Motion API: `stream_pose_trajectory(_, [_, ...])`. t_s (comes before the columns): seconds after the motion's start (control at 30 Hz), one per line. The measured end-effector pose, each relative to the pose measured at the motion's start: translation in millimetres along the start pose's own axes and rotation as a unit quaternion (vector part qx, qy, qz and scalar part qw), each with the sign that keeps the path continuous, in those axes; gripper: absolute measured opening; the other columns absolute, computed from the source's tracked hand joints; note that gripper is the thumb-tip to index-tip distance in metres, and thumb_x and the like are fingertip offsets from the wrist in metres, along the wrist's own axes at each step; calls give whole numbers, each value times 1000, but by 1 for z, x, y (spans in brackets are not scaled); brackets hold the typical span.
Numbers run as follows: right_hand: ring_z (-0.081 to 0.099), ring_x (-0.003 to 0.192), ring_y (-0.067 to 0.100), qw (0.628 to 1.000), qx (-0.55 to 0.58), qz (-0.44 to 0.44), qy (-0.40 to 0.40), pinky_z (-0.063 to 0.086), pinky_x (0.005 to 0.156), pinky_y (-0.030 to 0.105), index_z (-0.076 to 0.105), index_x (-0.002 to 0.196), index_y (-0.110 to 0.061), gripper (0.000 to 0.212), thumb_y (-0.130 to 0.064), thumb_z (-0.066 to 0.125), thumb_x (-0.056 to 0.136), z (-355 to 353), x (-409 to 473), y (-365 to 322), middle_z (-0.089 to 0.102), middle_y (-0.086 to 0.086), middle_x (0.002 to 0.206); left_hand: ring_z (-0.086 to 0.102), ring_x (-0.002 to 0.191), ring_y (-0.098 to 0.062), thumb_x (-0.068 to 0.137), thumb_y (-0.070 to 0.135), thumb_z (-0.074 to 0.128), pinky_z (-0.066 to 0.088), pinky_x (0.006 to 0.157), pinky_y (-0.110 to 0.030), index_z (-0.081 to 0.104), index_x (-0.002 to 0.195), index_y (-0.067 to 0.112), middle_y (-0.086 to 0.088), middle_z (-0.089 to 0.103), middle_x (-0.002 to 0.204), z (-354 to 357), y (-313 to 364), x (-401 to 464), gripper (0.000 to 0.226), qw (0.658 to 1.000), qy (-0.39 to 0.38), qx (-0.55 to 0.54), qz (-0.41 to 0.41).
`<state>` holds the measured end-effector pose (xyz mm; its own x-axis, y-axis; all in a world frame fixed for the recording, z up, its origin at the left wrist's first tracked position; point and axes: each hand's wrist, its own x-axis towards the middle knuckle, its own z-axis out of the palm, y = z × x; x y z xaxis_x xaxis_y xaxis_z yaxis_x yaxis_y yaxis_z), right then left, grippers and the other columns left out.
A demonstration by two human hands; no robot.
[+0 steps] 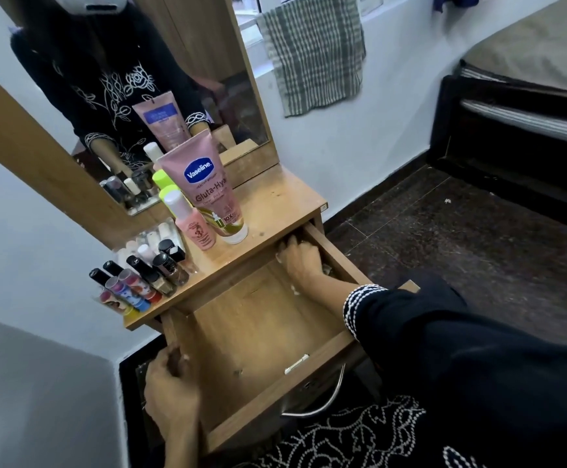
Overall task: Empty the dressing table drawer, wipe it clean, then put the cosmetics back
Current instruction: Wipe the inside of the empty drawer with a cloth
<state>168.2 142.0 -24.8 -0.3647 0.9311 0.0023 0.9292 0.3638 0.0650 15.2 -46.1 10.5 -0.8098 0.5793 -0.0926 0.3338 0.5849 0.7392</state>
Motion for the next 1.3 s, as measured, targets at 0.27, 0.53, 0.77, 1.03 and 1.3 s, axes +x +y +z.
stream_pose_trajectory(0.27, [48, 113, 34, 989, 129, 53, -43, 50, 79, 37, 55, 125, -4, 33, -16, 49, 96, 6, -6, -24, 22, 12, 147, 55, 114, -33, 95, 10, 49, 40, 99, -49, 62, 114, 5, -14, 60, 119, 1, -3, 6, 23, 1000, 1, 13, 9])
stream_pose_trajectory(0.53, [65, 85, 19, 992, 37, 79, -95, 33, 45, 22, 40, 141, -14, 63, -47, 52, 89, 5, -3, -13, 17, 16, 156, 54, 114, -34, 93, 9, 52, 42, 97, -50, 59, 118, 7, -15, 60, 121, 0, -8, 6, 26, 999, -8, 16, 28])
stream_pose_trajectory(0.77, [63, 84, 15, 981, -40, 111, -155, 37, 30, 21, 50, 129, -9, 57, -37, 62, 81, -11, 7, -13, 51, 11, 124, 54, 115, -32, 95, 13, 50, 42, 95, -48, 58, 120, 12, -11, 60, 122, -1, -9, 4, 27, 1000, -3, 23, 21])
stream_pose_trajectory(1.03, [67, 88, 10, 971, -47, 129, -198, 54, 56, 20, 51, 128, 0, 49, -34, 48, 93, -35, -5, -12, 64, 5, 113, 55, 113, -31, 94, 9, 51, 42, 93, -44, 59, 119, 9, -12, 61, 120, -2, -8, 3, 27, 999, 13, 30, 24])
stream_pose_trajectory(1.3, [68, 92, 18, 977, 15, 170, -126, 47, 56, 25, 66, 105, -5, 20, -4, 52, 91, -13, -32, -6, 68, 6, 104, 56, 111, -32, 93, 8, 52, 41, 91, -43, 61, 117, 7, -13, 61, 118, -2, -6, 2, 25, 999, 19, 30, 25])
